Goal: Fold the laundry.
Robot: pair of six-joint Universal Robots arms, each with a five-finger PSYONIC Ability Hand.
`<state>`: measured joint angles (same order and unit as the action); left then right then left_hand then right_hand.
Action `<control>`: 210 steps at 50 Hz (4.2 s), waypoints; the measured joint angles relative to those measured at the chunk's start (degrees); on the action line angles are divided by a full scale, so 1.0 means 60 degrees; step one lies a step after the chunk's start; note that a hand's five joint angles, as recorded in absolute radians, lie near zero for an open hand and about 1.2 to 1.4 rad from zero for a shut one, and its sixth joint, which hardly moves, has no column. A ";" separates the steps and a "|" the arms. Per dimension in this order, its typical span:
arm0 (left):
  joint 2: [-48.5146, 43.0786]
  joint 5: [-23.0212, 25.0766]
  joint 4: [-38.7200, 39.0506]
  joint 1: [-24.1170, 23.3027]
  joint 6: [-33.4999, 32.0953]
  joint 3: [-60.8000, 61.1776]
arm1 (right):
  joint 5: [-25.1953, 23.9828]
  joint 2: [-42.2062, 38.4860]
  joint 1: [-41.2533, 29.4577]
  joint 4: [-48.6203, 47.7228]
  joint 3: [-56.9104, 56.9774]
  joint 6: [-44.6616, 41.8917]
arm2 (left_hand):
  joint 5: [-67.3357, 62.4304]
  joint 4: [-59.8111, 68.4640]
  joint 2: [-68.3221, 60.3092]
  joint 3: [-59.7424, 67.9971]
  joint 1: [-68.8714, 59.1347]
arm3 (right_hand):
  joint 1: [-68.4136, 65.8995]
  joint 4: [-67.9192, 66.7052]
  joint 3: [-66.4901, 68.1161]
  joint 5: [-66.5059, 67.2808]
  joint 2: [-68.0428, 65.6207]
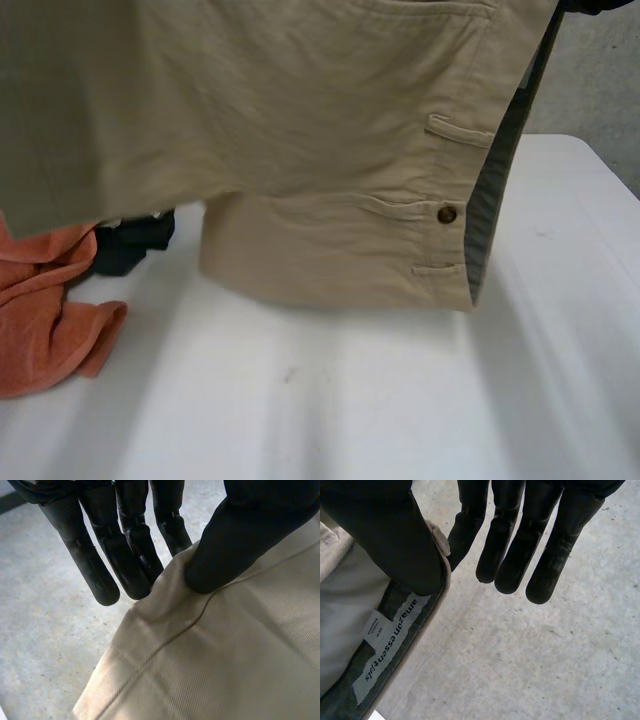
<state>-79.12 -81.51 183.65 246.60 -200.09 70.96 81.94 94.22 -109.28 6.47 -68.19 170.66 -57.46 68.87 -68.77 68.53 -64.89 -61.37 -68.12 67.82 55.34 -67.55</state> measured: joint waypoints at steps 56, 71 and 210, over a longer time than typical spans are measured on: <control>-0.4343 -0.1117 0.0189 -0.0545 -0.0172 0.3493 | -0.2627 -0.4234 0.0633 -0.0055 -0.2681 -0.5674 | 0.3900 -0.4089 0.4028 -0.4005 0.3197 | 0.6784 0.7722 -0.7646 -0.7359 0.7684; -0.4655 -0.1016 -0.0245 -0.0447 0.1326 0.5606 | -0.2797 -0.6522 0.0767 -0.1191 -0.2746 -0.6302 | 0.4440 -0.4700 0.4676 -0.4630 0.4106 | 0.4030 0.4822 -0.4743 -0.4619 0.4702; -0.4031 -0.0963 -0.4340 -0.1432 -0.1638 0.3377 | -0.1512 -0.3410 0.1493 0.2994 -0.4287 -0.6680 | 0.0148 -0.0004 0.0010 -0.0036 0.0011 | 0.0205 -0.0001 -0.0005 0.0085 0.0040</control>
<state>-103.31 -87.29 157.61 238.00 -209.92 91.22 72.86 73.76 -100.32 24.43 -93.91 130.57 -56.57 68.85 -68.71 68.31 -64.83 -60.14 -68.13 67.80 55.85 -67.32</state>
